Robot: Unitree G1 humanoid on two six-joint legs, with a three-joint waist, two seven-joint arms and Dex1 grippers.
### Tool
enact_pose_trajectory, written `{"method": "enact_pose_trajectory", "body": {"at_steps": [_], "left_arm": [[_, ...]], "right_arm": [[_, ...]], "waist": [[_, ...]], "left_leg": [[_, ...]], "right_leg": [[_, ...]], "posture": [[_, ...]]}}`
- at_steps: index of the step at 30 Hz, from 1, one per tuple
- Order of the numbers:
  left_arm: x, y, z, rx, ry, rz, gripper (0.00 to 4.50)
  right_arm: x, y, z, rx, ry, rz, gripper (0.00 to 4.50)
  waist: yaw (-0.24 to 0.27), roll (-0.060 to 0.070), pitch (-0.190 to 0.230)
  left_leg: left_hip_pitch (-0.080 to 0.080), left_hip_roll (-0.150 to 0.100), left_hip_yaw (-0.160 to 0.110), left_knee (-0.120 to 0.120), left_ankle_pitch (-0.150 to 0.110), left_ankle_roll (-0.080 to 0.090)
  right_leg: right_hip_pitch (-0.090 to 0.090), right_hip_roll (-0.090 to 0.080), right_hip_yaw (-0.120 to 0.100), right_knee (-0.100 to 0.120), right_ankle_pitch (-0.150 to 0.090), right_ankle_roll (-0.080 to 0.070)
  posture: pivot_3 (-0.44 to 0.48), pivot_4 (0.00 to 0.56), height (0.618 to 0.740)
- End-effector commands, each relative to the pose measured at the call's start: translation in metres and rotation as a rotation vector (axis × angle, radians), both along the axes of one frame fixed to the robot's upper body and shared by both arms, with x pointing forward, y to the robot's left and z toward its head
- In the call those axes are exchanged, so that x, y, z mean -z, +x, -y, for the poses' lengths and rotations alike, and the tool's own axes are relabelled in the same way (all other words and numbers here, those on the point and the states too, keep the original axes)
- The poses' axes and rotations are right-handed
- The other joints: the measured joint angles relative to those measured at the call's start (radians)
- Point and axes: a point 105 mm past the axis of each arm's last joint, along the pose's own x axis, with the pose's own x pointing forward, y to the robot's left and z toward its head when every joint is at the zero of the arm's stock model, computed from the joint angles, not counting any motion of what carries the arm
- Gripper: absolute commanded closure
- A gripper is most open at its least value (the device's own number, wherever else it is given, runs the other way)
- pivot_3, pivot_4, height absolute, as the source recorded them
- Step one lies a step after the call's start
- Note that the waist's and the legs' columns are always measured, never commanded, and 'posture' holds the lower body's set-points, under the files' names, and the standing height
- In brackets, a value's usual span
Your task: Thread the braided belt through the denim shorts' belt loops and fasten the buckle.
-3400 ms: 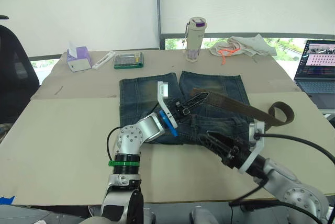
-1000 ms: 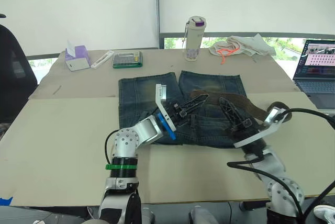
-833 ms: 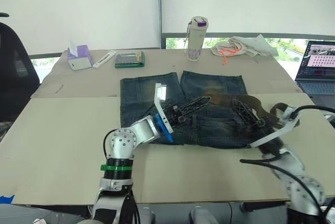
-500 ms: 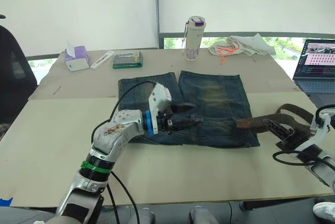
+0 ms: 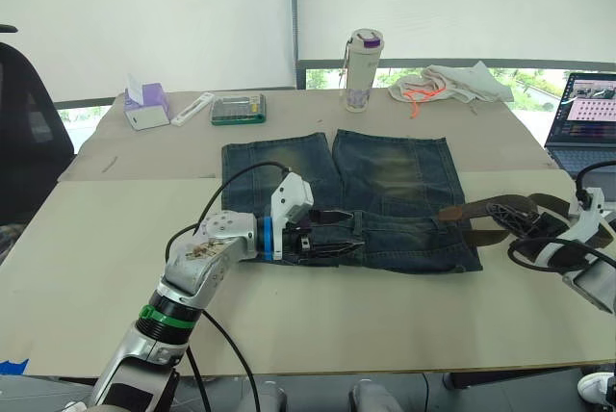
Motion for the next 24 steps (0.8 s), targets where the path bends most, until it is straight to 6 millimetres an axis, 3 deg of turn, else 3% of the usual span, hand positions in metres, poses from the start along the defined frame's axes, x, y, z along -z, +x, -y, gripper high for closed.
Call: {"method": "enact_pose_trajectory", "body": {"at_steps": [1, 9, 24], "left_arm": [[-0.009, 0.001, -0.004, -0.012, -0.017, 0.028, 1.45], [-0.007, 0.001, -0.007, -0.017, 0.030, 0.079, 1.45], [-0.008, -0.001, -0.004, -0.034, 0.013, 0.075, 1.45]], "right_arm": [[-0.017, 0.002, 0.008, 0.002, -0.046, 0.025, 4.50], [-0.019, 0.002, 0.012, -0.022, -0.095, 0.001, 4.50], [0.013, 0.007, -0.023, -0.110, -0.060, -0.137, 4.50]], "waist": [[-0.001, 0.000, 0.000], [-0.002, 0.002, -0.001], [-0.005, 0.003, -0.002]], "left_leg": [[0.000, 0.000, 0.000, 0.000, 0.000, 0.000], [0.000, 0.000, 0.000, 0.000, 0.000, 0.000], [0.001, 0.001, 0.000, 0.000, 0.000, 0.000]], "right_leg": [[0.000, 0.000, 0.000, 0.000, 0.000, 0.000], [0.000, 0.001, 0.000, 0.000, 0.000, 0.000], [0.000, 0.001, 0.000, 0.001, 0.000, 0.000]], "posture": [[0.000, 0.150, 0.740], [0.000, 0.150, 0.740], [0.000, 0.150, 0.740]]}}
